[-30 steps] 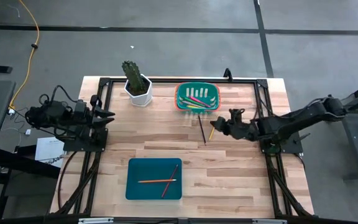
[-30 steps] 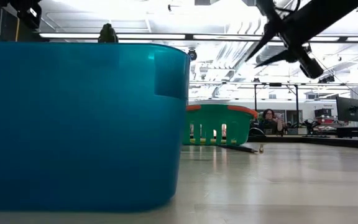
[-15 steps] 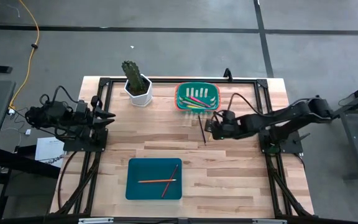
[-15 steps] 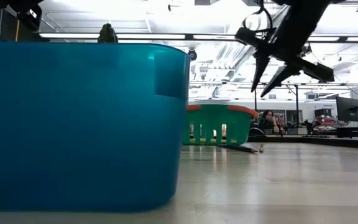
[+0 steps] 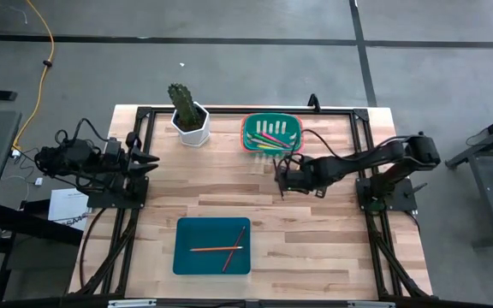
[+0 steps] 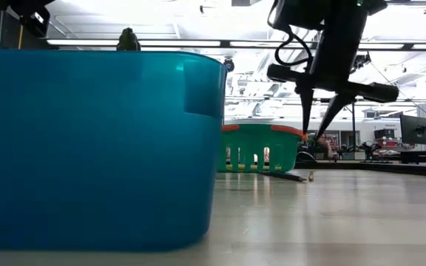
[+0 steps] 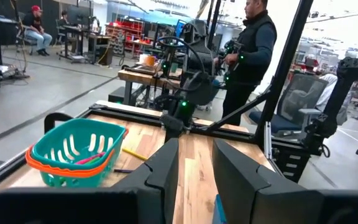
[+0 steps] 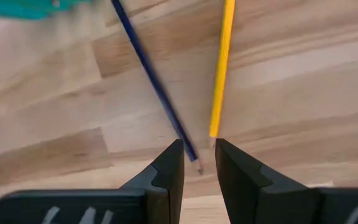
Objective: Sort pens & pencils
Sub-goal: Put the yellow pencil into the blue bin
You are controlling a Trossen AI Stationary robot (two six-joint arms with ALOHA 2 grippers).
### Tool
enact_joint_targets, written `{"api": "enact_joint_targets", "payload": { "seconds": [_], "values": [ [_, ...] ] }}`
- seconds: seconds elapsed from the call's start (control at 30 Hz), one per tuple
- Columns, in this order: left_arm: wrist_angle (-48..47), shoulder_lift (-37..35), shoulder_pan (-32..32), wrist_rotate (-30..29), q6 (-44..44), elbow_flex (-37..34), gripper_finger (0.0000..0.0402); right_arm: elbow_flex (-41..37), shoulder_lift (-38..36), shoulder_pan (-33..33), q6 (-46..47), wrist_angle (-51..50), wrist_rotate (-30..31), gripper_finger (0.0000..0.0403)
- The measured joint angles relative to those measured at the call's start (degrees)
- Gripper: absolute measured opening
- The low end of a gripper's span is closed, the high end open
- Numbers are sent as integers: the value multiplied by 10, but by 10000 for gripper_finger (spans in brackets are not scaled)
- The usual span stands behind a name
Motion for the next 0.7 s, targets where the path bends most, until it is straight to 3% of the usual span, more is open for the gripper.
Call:
{"api": "enact_joint_targets", "payload": {
  "seconds": [0.23,0.7],
  "values": [
    [0,0,0,15,-6,0,85,42,22,-27,41,-48,7,83],
    [-12,0,0,8,19,9,85,62,45,-78,8,-79,-67,83]
  ]
}}
